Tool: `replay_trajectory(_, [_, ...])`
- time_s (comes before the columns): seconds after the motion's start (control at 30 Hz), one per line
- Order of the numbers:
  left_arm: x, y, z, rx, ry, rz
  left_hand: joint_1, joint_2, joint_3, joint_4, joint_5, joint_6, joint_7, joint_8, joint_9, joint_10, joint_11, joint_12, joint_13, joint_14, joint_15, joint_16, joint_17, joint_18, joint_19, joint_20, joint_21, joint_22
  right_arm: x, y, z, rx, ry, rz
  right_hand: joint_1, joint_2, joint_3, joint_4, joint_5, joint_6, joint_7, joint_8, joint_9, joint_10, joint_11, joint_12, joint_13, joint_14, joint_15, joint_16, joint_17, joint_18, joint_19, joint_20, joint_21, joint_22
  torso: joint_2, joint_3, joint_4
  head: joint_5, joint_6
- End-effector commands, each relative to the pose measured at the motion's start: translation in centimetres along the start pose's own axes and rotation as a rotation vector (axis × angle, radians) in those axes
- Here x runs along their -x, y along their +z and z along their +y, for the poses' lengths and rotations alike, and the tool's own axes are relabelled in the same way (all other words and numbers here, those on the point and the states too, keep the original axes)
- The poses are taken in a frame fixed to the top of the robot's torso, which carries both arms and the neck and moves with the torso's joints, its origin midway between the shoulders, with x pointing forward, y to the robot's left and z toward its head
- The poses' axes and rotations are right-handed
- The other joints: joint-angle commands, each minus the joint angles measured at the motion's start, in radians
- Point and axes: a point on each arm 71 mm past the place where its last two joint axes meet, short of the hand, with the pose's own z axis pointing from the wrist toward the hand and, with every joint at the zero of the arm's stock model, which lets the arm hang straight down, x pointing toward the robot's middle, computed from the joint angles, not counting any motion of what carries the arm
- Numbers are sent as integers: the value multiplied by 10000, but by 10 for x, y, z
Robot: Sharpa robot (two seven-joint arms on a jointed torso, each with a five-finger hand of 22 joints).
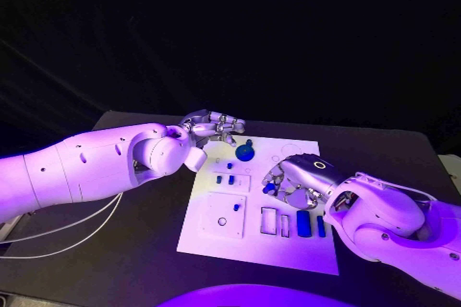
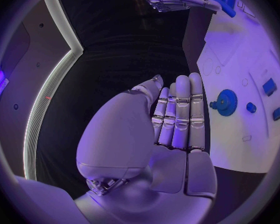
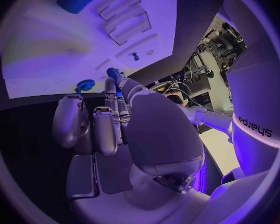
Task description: Assemble the parts on the task board
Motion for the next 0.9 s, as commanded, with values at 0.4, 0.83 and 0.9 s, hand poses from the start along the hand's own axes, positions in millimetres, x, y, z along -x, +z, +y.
replay_trajectory(0.4, [-8,3,-1,-39,-74,362,-31,92,-62,13,29,-40,-9,47,-4,-66,-8,53,14,-73,24,-33,-9,127,33,36,-35,-9,-30,23,55,1538,1199,178,-115,-59,117,-3,92,240,-38,281,300,90,32,-105,-16,494,-54,45,-35,-98,40,-30,-25,1283,21,-14,23,151,-145])
replay_trajectory(0.83, [-12,5,0,3,-90,493,-36,114,-67,14,30,-43,-13,52,-3,-79,-10,69,17,-70,23,-40,-15,128,39,38,-52,-22,-56,42,62,1604,1508,643,-169,-100,255,-60,299,210,2,282,340,135,52,-189,-34,494,-39,51,-35,-100,43,-22,-22,1307,17,-6,10,304,-217])
replay_trajectory(0.9, [-12,5,0,4,-90,497,-36,114,-67,14,30,-43,-13,52,-3,-79,-10,69,17,-70,23,-40,-15,128,39,38,-52,-22,-59,43,62,1582,1528,707,-169,-100,255,-60,299,210,2,282,340,135,52,-189,-34,494,-39,51,-35,-100,43,-22,-22,1307,17,-4,12,327,-233])
